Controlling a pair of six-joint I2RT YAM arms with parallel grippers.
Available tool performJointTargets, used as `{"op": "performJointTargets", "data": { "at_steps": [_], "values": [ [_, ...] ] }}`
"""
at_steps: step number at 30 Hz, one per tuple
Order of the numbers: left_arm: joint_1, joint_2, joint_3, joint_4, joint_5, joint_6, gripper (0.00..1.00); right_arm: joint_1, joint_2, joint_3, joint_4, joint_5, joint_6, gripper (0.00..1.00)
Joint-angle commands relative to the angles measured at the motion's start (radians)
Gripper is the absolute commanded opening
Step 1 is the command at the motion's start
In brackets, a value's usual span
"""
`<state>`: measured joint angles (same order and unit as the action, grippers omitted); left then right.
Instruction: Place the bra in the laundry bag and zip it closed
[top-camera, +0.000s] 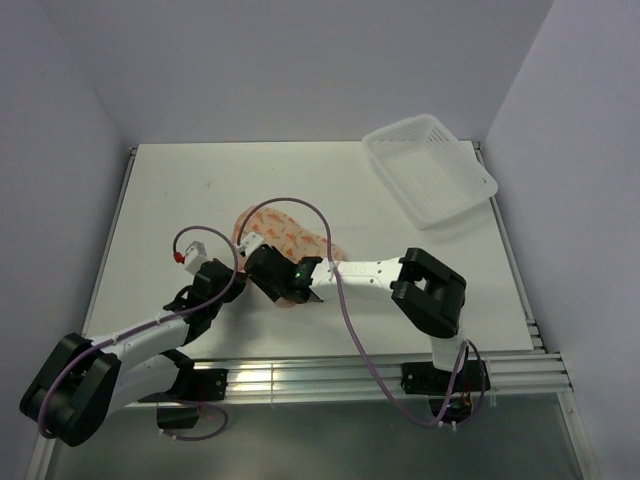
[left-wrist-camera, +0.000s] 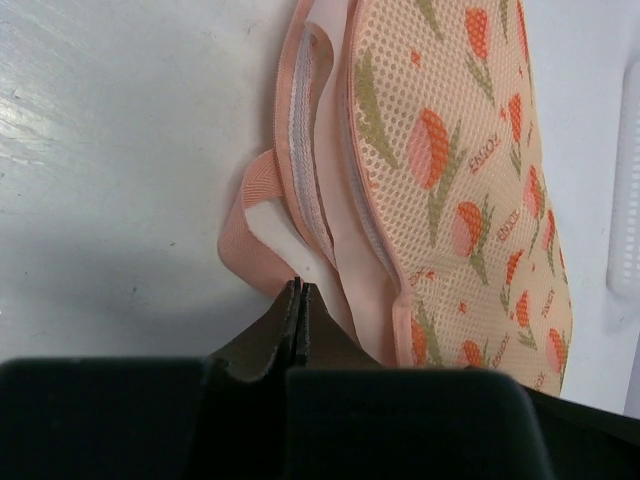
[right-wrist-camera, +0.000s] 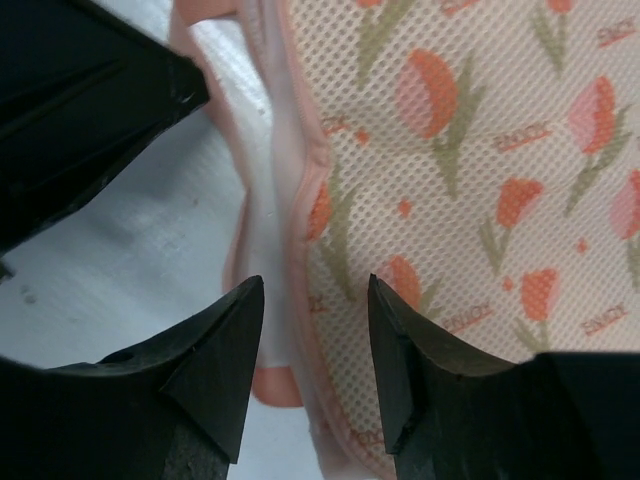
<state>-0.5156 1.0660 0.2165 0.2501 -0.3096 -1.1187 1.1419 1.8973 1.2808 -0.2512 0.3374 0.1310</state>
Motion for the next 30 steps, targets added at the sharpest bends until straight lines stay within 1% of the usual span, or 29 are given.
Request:
{"op": "performJointTargets", "data": {
  "at_steps": [1, 3, 5, 6, 7, 9, 10, 13, 14, 15, 17, 18, 19, 20, 21, 22, 24, 30],
  "values": [
    [0.003, -0.011, -0.006, 0.037, 0.015, 0.02, 0.0, 0.012, 0.022, 0.074, -0.005, 0.127, -0.022, 0.5],
    [0.005, -0.014, -0.008, 0.038, 0.015, 0.019, 0.0, 0.015, 0.028, 0.078, 0.003, 0.166, -0.018, 0.45],
    [0.003, -0.018, -0.009, 0.038, 0.015, 0.02, 0.0, 0.015, 0.025, 0.077, 0.012, 0.198, -0.002, 0.37],
    [0.003, -0.018, -0.011, 0.04, 0.017, 0.02, 0.0, 0.015, 0.025, 0.077, 0.018, 0.209, 0.002, 0.3],
    [0.005, -0.018, -0.012, 0.041, 0.018, 0.023, 0.0, 0.015, 0.026, 0.077, 0.017, 0.216, 0.005, 0.27],
    [0.005, -0.017, -0.012, 0.044, 0.02, 0.023, 0.0, 0.015, 0.028, 0.077, 0.021, 0.241, 0.005, 0.18],
    [0.005, -0.017, -0.014, 0.048, 0.024, 0.023, 0.0, 0.015, 0.029, 0.075, 0.021, 0.241, 0.009, 0.1],
    [0.005, -0.034, -0.016, 0.055, 0.036, 0.025, 0.0, 0.015, 0.017, 0.062, 0.038, 0.244, 0.013, 0.01],
    [0.005, -0.038, -0.012, 0.052, 0.038, 0.026, 0.0, 0.015, 0.005, 0.057, 0.044, 0.242, 0.015, 0.02],
    [0.005, -0.044, -0.009, 0.032, 0.035, 0.031, 0.0, 0.015, 0.0, 0.054, 0.046, 0.217, 0.012, 0.15],
    [0.005, -0.064, -0.005, 0.009, 0.026, 0.033, 0.0, 0.016, -0.015, 0.046, 0.053, 0.171, 0.002, 0.34],
    [0.006, -0.07, -0.006, 0.0, 0.021, 0.033, 0.03, 0.021, -0.017, 0.037, 0.056, 0.135, -0.007, 0.47],
    [0.005, -0.084, -0.011, -0.024, 0.014, 0.025, 0.08, 0.024, -0.014, 0.034, 0.059, 0.121, -0.011, 0.49],
    [0.006, -0.09, -0.019, -0.029, 0.006, 0.019, 0.16, 0.027, -0.006, 0.034, 0.059, 0.114, -0.016, 0.5],
    [0.006, -0.096, -0.026, -0.028, -0.006, 0.017, 0.27, 0.028, 0.003, 0.037, 0.055, 0.109, -0.028, 0.52],
    [0.014, -0.1, -0.037, -0.025, -0.006, 0.013, 0.29, 0.033, 0.014, 0.04, 0.052, 0.114, -0.034, 0.56],
    [0.022, -0.098, -0.039, -0.028, -0.003, 0.01, 0.34, 0.035, 0.042, 0.051, 0.047, 0.121, -0.042, 0.57],
    [0.04, -0.129, -0.068, -0.046, -0.011, -0.019, 0.35, 0.033, 0.085, 0.095, 0.032, 0.157, -0.067, 0.57]
  ]
}}
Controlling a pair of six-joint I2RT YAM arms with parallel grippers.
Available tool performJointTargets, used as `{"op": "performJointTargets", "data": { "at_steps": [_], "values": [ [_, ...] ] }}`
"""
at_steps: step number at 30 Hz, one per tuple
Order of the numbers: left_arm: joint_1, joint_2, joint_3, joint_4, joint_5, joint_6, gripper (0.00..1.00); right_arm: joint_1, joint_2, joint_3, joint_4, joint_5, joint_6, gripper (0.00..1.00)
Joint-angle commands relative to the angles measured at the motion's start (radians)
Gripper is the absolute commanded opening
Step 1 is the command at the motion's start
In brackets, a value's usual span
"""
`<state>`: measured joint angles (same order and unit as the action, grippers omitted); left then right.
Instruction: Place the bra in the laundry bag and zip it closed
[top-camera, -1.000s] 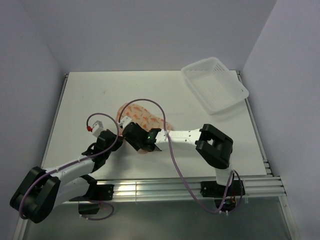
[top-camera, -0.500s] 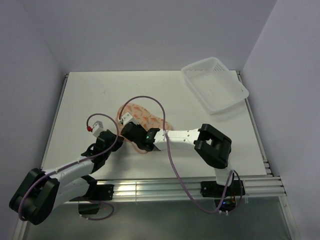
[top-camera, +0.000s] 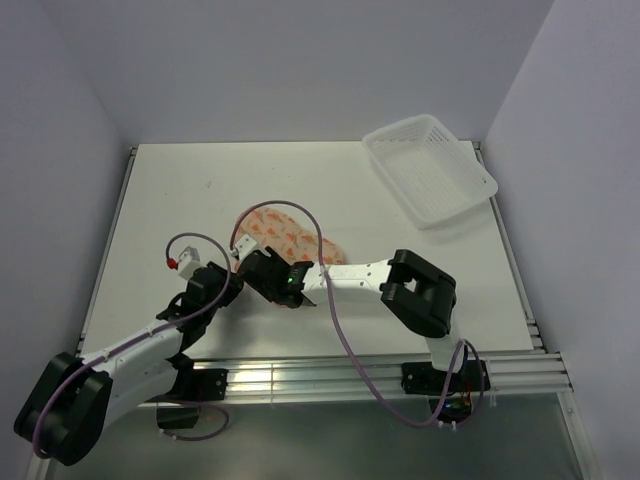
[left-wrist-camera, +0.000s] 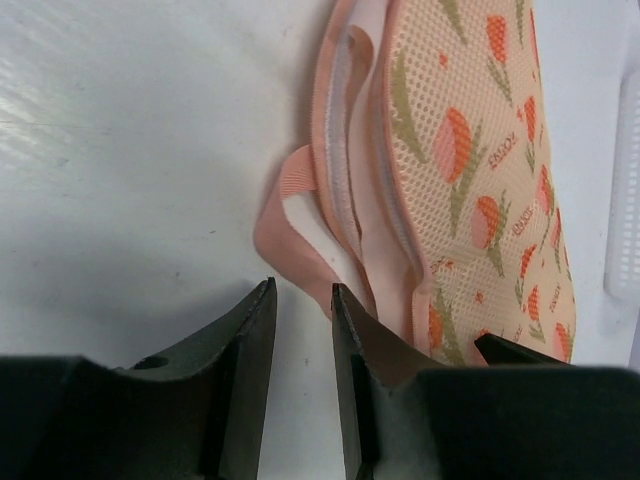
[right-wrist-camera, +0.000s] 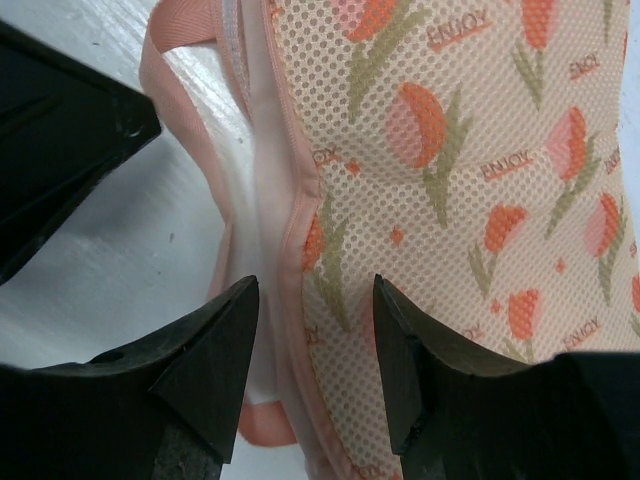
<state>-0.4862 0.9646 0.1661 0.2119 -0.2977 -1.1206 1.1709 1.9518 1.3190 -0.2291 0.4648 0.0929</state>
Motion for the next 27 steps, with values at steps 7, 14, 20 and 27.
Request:
{"op": "performJointTargets", "data": {
  "at_steps": [7, 14, 20, 27],
  "values": [
    [0.029, -0.07, -0.046, -0.009, -0.009, -0.031, 0.38, 0.004, 0.064, 0.088, -0.004, 0.098, -0.039, 0.39],
    [0.032, -0.05, -0.062, 0.044, 0.034, -0.027, 0.4, 0.004, 0.029, 0.075, 0.016, 0.118, -0.015, 0.15],
    [0.032, 0.002, -0.062, 0.185, 0.124, -0.01, 0.64, 0.004, -0.005, 0.069, 0.011, 0.075, 0.014, 0.0],
    [0.032, 0.129, -0.028, 0.219, 0.126, 0.005, 0.42, -0.002, -0.063, 0.051, 0.022, 0.029, 0.039, 0.0]
  ]
}}
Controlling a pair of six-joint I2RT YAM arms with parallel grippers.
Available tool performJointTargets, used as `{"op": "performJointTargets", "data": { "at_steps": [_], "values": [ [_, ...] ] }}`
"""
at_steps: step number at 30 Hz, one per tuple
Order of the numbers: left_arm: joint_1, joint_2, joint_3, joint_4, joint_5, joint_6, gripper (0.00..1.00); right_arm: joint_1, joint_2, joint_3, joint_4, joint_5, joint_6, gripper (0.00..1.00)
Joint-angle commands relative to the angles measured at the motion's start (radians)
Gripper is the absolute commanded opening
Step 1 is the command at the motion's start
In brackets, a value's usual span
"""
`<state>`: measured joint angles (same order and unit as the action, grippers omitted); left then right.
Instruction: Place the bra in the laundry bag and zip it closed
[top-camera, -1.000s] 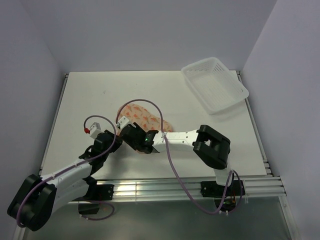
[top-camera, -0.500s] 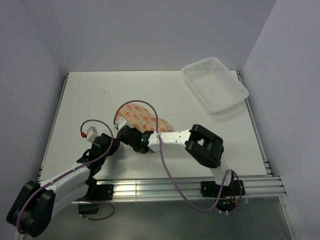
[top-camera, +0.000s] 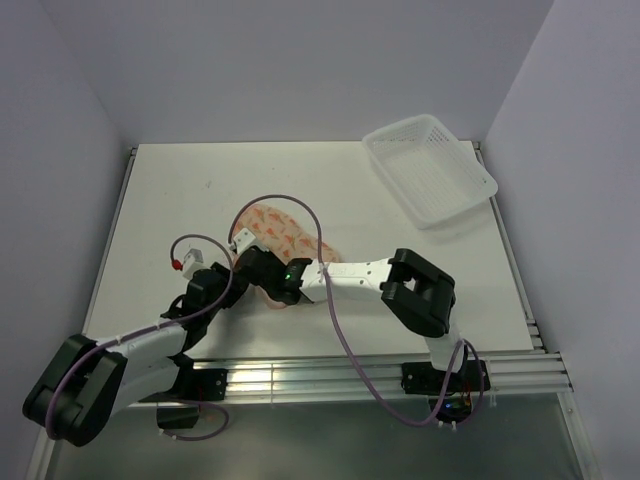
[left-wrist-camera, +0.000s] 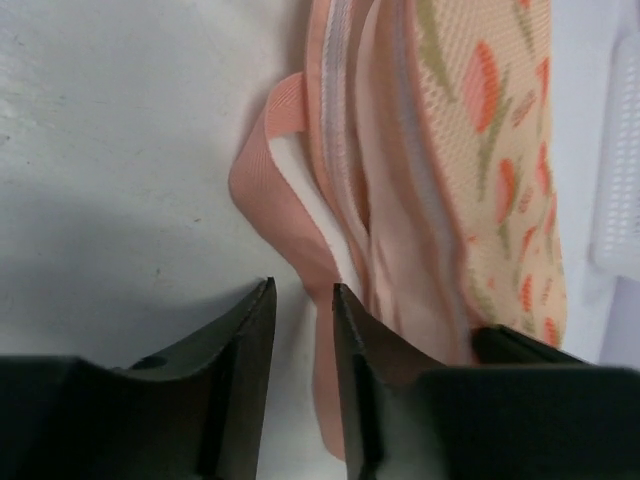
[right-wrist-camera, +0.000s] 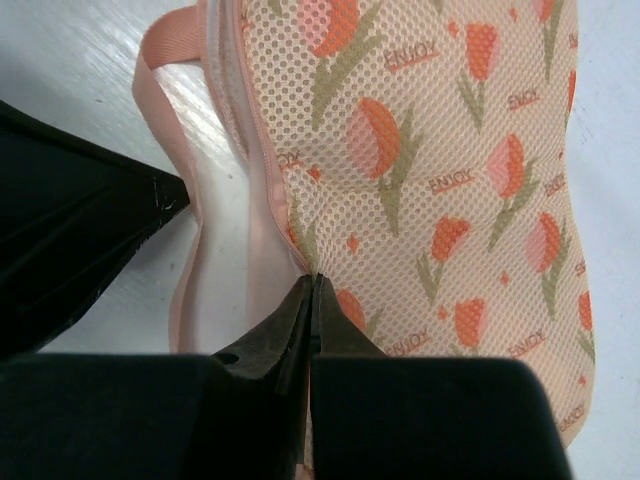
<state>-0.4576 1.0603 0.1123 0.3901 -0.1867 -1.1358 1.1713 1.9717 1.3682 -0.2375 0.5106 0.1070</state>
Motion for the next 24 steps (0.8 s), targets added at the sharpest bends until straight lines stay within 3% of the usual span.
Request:
{"op": "performJointTargets", "data": {
  "at_steps": [1, 2, 4, 7, 8, 14, 16, 17, 20, 24],
  "values": [
    [0.002, 0.036, 0.029, 0.036, 0.0, 0.022, 0.33, -0.004, -0.086, -0.001, 0.032, -0.02, 0.025, 0.0],
    [0.002, 0.04, 0.032, 0.032, -0.01, 0.025, 0.26, -0.004, -0.089, -0.004, 0.032, -0.024, 0.026, 0.0],
    [0.002, 0.043, 0.036, 0.024, -0.034, 0.033, 0.25, -0.009, -0.099, -0.009, 0.033, -0.03, 0.031, 0.0],
    [0.002, 0.067, 0.062, 0.024, -0.054, 0.06, 0.13, -0.013, -0.12, -0.027, 0.047, -0.047, 0.042, 0.0],
    [0.002, 0.073, 0.079, 0.021, -0.065, 0.068, 0.0, -0.013, -0.126, -0.035, 0.052, -0.05, 0.049, 0.0],
    [0.002, -0.017, 0.095, -0.003, -0.06, 0.108, 0.0, -0.025, -0.18, -0.081, 0.079, -0.083, 0.069, 0.0],
    [0.002, -0.036, 0.115, -0.051, -0.054, 0.12, 0.08, -0.025, -0.185, -0.086, 0.079, -0.083, 0.071, 0.0],
    [0.004, -0.034, 0.145, -0.124, -0.059, 0.129, 0.24, -0.027, -0.186, -0.086, 0.081, -0.084, 0.071, 0.0],
    [0.002, -0.022, 0.182, -0.235, -0.08, 0.148, 0.46, -0.03, -0.188, -0.086, 0.083, -0.086, 0.069, 0.0],
    [0.004, 0.001, 0.201, -0.299, -0.106, 0.156, 0.44, -0.038, -0.192, -0.087, 0.087, -0.089, 0.076, 0.0]
  ]
}}
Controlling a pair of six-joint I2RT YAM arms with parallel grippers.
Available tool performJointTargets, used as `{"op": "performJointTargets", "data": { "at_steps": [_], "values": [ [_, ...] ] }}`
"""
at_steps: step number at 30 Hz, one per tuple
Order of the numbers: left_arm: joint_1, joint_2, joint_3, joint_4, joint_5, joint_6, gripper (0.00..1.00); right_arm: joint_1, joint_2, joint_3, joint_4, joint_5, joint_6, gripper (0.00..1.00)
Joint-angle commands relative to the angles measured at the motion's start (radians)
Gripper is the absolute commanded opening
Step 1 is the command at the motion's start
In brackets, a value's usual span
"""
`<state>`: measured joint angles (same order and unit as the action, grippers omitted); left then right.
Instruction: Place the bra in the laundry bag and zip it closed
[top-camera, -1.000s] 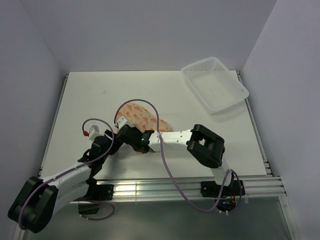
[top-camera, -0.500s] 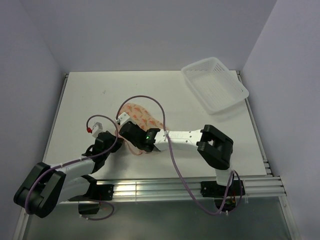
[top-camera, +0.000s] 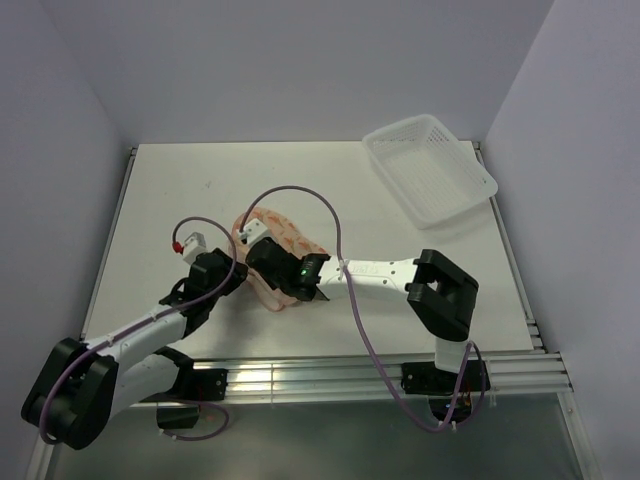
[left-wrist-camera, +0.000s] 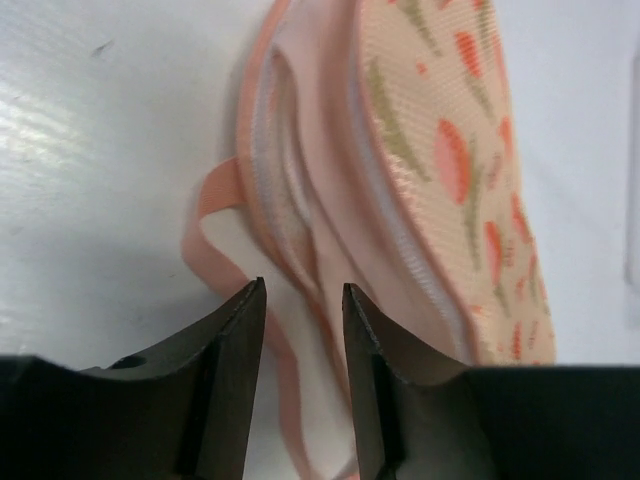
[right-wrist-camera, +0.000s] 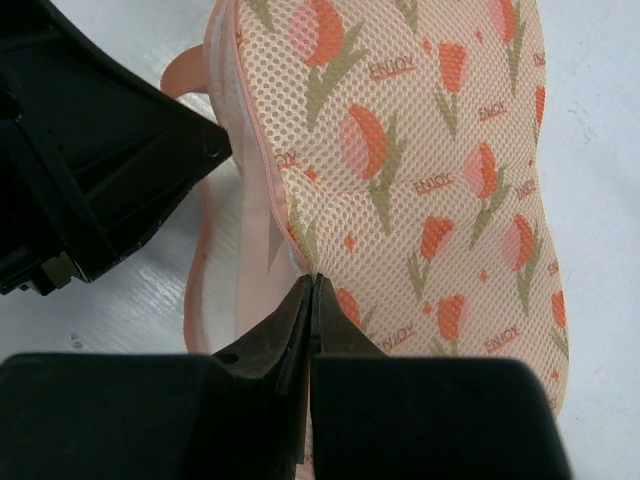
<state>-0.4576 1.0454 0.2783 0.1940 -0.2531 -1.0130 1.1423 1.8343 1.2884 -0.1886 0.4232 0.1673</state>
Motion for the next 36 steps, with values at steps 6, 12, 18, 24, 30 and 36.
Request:
{"op": "performJointTargets", "data": {
  "at_steps": [6, 12, 18, 24, 30, 36],
  "values": [
    [0.0, 0.045, 0.071, -0.188, -0.098, 0.051, 0.44, -0.013, -0.072, -0.026, 0.055, -0.006, 0.017, 0.0],
    [0.0, 0.125, 0.094, -0.165, -0.121, 0.051, 0.58, -0.015, -0.101, -0.055, 0.081, -0.018, 0.023, 0.0],
    [-0.001, 0.251, 0.168, -0.149, -0.126, 0.085, 0.44, -0.015, -0.124, -0.09, 0.107, -0.041, 0.028, 0.0],
    [-0.013, 0.173, 0.114, -0.169, -0.112, 0.073, 0.0, -0.042, -0.147, -0.107, 0.118, -0.054, 0.04, 0.0],
    [-0.027, -0.11, 0.217, -0.323, -0.031, 0.086, 0.0, -0.085, -0.17, -0.106, 0.114, -0.092, 0.083, 0.0],
    [-0.026, -0.231, 0.501, -0.528, 0.047, 0.14, 0.0, -0.127, -0.297, -0.037, 0.008, -0.152, 0.152, 0.0]
  ]
}}
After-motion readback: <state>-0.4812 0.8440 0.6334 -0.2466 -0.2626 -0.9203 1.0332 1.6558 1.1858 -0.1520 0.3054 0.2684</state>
